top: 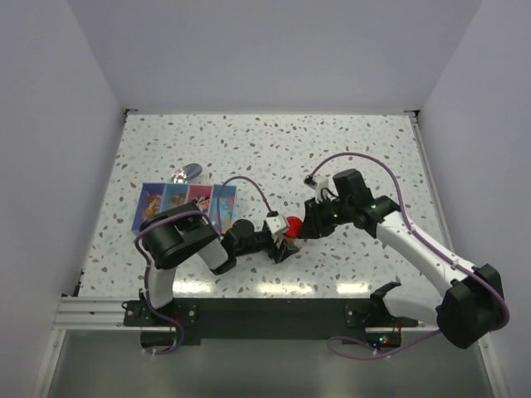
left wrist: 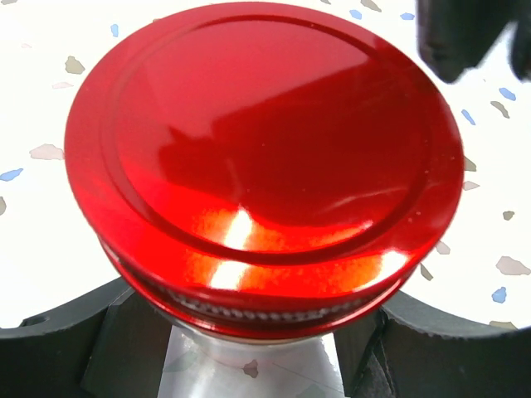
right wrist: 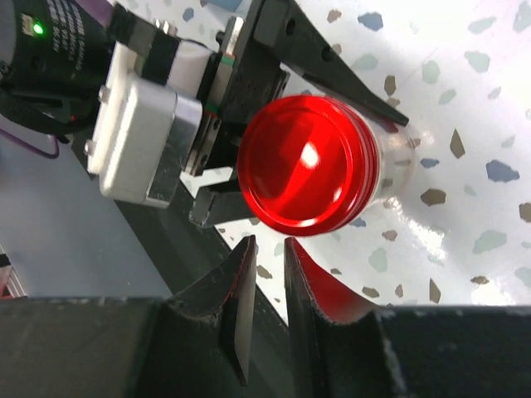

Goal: Pack the candies
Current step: Screw the bottle lid onto the packing bottle.

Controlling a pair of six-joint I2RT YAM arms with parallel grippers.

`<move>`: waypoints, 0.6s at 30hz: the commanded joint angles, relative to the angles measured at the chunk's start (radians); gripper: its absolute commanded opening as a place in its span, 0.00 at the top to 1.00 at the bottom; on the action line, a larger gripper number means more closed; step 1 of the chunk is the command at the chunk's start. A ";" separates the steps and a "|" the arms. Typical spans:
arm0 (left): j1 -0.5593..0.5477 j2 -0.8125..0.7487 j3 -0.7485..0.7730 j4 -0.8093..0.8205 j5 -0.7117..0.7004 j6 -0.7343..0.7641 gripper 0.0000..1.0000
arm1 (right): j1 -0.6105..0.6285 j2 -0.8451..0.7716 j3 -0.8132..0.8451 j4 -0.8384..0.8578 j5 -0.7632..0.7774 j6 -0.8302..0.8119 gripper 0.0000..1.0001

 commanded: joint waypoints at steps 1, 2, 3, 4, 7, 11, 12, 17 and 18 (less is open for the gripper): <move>0.004 -0.021 0.016 -0.027 -0.027 -0.013 0.58 | 0.006 -0.037 -0.016 -0.004 0.032 0.031 0.76; 0.004 -0.022 0.013 -0.027 -0.027 -0.013 0.58 | 0.004 -0.041 0.007 -0.019 0.041 0.014 0.76; 0.004 -0.022 0.011 -0.028 -0.027 -0.011 0.58 | 0.004 -0.041 0.021 -0.049 0.054 0.003 0.76; 0.004 -0.024 0.011 -0.028 -0.029 -0.011 0.58 | 0.004 -0.041 0.036 -0.062 0.086 -0.008 0.75; 0.004 -0.028 0.001 -0.028 -0.026 -0.011 0.58 | 0.004 -0.035 0.090 -0.077 0.143 -0.052 0.67; 0.006 -0.036 -0.013 -0.030 -0.018 0.000 0.58 | 0.002 0.017 0.175 -0.117 0.130 -0.237 0.48; 0.006 -0.037 -0.016 -0.034 -0.007 0.006 0.58 | 0.004 0.027 0.189 -0.142 0.119 -0.279 0.45; 0.013 -0.051 -0.030 -0.048 0.022 0.017 0.58 | 0.004 0.044 0.228 -0.203 0.036 -0.573 0.27; 0.016 -0.053 -0.033 -0.051 0.031 0.018 0.58 | 0.004 0.038 0.223 -0.199 0.033 -0.597 0.25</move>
